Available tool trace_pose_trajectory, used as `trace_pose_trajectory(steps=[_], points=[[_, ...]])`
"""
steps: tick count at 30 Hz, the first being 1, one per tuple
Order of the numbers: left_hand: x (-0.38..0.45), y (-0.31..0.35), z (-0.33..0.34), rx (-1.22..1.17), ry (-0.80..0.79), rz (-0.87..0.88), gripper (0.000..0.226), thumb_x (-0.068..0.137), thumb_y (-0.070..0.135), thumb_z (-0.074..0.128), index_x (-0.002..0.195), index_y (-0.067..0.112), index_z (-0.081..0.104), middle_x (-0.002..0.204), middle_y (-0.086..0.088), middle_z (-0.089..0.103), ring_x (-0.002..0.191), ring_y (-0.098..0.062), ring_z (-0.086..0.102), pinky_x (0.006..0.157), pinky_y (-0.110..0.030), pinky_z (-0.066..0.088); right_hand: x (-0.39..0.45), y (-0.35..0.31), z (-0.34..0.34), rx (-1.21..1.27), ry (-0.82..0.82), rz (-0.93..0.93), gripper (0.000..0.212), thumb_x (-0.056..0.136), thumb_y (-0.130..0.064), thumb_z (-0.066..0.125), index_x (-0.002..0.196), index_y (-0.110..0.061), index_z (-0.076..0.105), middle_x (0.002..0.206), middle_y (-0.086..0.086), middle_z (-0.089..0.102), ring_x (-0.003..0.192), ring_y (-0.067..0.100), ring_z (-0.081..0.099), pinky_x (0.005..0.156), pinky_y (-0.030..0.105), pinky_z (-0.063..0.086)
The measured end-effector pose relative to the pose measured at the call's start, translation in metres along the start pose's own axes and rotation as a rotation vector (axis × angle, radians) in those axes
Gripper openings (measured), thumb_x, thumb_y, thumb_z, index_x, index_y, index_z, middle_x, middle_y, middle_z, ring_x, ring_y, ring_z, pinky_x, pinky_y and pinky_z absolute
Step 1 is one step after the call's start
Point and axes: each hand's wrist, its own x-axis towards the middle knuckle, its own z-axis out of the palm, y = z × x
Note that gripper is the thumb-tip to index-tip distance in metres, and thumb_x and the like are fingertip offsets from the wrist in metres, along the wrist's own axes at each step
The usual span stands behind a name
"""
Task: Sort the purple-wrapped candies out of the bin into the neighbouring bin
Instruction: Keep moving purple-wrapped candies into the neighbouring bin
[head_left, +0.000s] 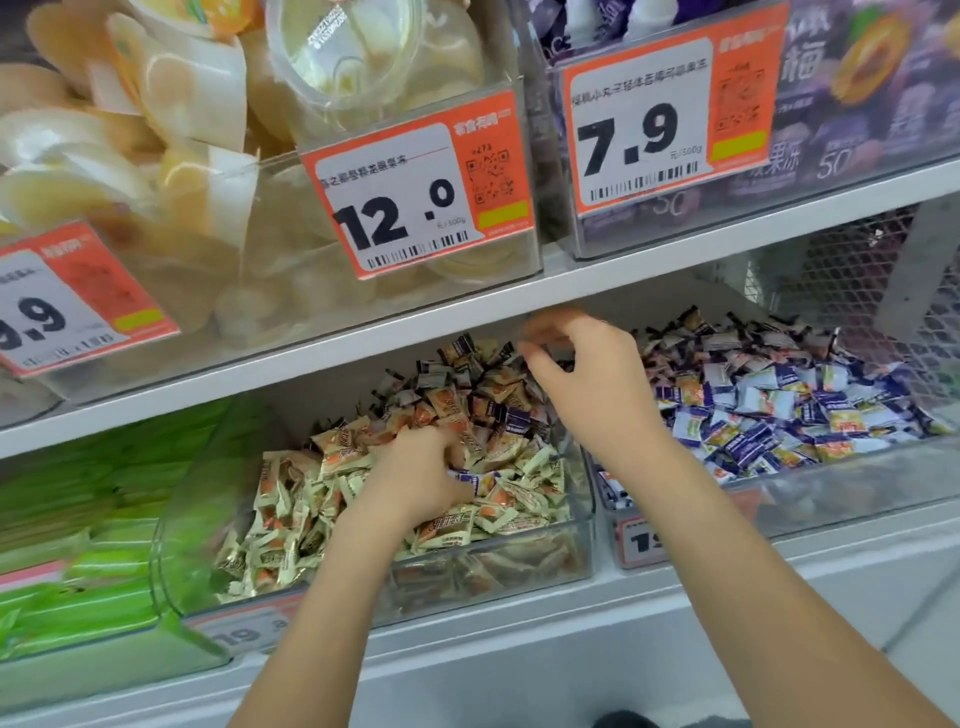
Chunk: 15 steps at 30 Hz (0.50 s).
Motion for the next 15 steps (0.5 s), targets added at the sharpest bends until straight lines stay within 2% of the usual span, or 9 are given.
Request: trace_pose_trajectory(steps=[3,6,9,11,13,15], points=[[-0.004,0.0,0.0,-0.092,-0.022,0.048,0.015,0.077,0.021,0.072,0.085,0.028,0.062,0.088,0.013,0.055,0.071,-0.007,0.054,0.056,-0.02,0.037,-0.001,-0.008,0.004,0.068,0.037,-0.018,0.012,0.089,-0.019,0.061,0.094,-0.028,0.066,0.087,-0.012,0.064,0.085,0.007,0.056,0.076,0.024,0.044],[0.0,0.006,0.003,-0.041,-0.051,0.109,0.012,0.078,0.024,0.074,0.086,0.027,0.065,0.1,0.005,0.062,0.08,-0.014,0.055,0.068,-0.026,0.043,-0.005,-0.015,0.011,0.088,0.041,-0.046,0.012,0.089,-0.017,0.06,0.094,-0.025,0.068,0.087,-0.007,0.065,0.076,0.008,0.057,0.071,0.026,0.047],[-0.001,0.005,0.006,-0.083,0.006,0.121,0.008,0.08,0.022,0.073,0.088,0.021,0.072,0.097,0.002,0.065,0.085,-0.018,0.061,0.075,-0.031,0.051,-0.009,-0.02,0.018,0.037,-0.034,-0.08,0.014,0.089,-0.015,0.058,0.096,-0.022,0.068,0.083,-0.007,0.063,0.072,0.009,0.054,0.069,0.026,0.047],[-0.004,0.0,0.004,-0.198,0.068,0.121,0.014,0.083,0.021,0.071,0.096,0.019,0.074,0.101,0.004,0.068,0.089,-0.013,0.061,0.079,-0.028,0.05,-0.01,-0.021,0.02,0.029,-0.067,-0.096,0.014,0.088,-0.013,0.058,0.094,-0.021,0.068,0.079,-0.01,0.062,0.067,0.006,0.052,0.065,0.019,0.044],[-0.009,-0.006,-0.002,-0.344,0.16,0.112,0.018,0.083,0.02,0.07,0.101,0.02,0.074,0.1,0.009,0.067,0.085,-0.002,0.058,0.075,-0.017,0.044,-0.009,-0.023,0.021,0.078,-0.059,-0.094,0.013,0.088,-0.012,0.06,0.092,-0.02,0.069,0.076,-0.009,0.063,0.065,0.005,0.052,0.061,0.015,0.043],[-0.013,-0.009,-0.008,-0.522,0.245,0.095,0.019,0.082,0.02,0.072,0.1,0.022,0.074,0.085,0.012,0.067,0.056,0.007,0.054,0.055,-0.009,0.041,-0.009,-0.024,0.024,0.126,-0.081,-0.094,0.01,0.087,-0.015,0.064,0.093,-0.021,0.069,0.078,-0.006,0.065,0.068,0.006,0.054,0.061,0.014,0.045]])
